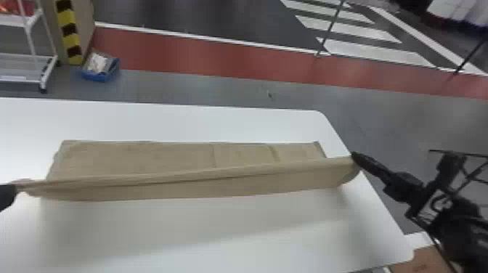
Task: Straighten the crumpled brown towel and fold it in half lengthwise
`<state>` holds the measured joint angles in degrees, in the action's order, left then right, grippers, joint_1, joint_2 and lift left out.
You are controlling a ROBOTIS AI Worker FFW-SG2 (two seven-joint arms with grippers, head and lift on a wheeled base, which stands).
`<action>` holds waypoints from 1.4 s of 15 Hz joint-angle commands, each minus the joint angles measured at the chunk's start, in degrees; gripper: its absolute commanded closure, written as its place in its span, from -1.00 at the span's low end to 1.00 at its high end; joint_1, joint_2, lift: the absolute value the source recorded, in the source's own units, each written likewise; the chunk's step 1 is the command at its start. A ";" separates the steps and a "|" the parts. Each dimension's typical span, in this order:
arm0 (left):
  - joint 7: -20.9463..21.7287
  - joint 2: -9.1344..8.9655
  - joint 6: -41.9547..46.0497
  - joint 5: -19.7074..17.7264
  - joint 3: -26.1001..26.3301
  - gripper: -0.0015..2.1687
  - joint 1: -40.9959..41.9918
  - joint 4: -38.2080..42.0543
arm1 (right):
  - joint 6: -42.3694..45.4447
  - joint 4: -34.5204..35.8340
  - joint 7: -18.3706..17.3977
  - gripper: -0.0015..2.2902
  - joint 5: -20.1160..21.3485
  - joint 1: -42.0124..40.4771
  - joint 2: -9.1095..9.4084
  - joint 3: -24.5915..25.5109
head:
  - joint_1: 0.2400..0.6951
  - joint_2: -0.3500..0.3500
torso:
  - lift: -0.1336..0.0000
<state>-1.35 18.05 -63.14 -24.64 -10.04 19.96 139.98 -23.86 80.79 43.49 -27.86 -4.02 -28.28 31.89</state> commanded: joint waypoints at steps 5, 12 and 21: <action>-1.02 -0.03 -3.09 5.83 10.13 0.58 -16.09 -12.37 | 1.57 -17.16 -1.12 0.06 6.59 17.82 -1.43 -8.51 | 1.00 -0.83 | -0.84; -1.11 -0.12 -3.09 7.15 14.61 0.58 -25.76 -25.11 | 6.84 -28.15 -5.17 0.06 9.32 28.10 -2.40 -16.77 | 1.00 -0.79 | -0.84; -0.40 -2.32 1.66 12.25 22.88 0.48 -36.40 -38.73 | 19.85 -39.93 -10.18 -0.02 12.48 34.08 -1.69 -25.91 | 0.98 -0.69 | -0.84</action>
<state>-1.73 16.28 -61.96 -13.31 12.17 -15.82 102.08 -4.08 40.96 33.59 -16.43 30.04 -30.04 6.08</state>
